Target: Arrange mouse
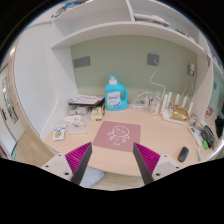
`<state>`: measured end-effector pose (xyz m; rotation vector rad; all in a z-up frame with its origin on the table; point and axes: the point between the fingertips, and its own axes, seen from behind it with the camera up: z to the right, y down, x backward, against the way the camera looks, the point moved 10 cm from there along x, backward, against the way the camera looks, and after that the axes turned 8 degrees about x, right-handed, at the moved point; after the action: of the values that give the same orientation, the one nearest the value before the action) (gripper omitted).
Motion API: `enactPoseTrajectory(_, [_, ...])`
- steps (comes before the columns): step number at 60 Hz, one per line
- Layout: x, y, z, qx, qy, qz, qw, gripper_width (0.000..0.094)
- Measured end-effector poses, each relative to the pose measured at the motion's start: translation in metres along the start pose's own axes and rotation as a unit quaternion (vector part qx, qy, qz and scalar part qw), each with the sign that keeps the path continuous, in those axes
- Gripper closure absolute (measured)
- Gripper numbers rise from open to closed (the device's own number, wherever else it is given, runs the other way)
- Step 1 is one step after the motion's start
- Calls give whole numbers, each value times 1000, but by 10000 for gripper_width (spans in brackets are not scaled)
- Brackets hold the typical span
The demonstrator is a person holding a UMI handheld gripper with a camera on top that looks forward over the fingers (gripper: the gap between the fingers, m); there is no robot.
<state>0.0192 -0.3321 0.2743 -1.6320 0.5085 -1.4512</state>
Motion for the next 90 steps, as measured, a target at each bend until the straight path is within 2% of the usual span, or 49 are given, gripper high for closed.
enactPoseTrajectory(11, [-2,49,42,-31,29,-37,998,85])
enactPoseTrajectory(20, [-10,118,115,-41,59,-70,995,86])
enactPoseTrajectory(33, [-28,187,228,-29,118,-71,990,90])
enactPoseTrajectory(46, [-78,207,311,-49,126,-53,989,94])
enactPoseTrajectory(57, [-125,208,342,-70,120,-58,989,87])
enactPoseTrajectory(64, [-146,195,353,-74,114,-44,990,99])
enactPoseTrajectory(68, [-154,189,348,-75,114,-41,990,158])
enactPoseTrajectory(75, [-165,184,348,-50,127,-43,990,326])
enactPoseTrajectory(78, [-169,182,344,-51,121,-41,990,445])
enactPoseTrajectory(90, [-169,180,342,-49,129,-50,989,526])
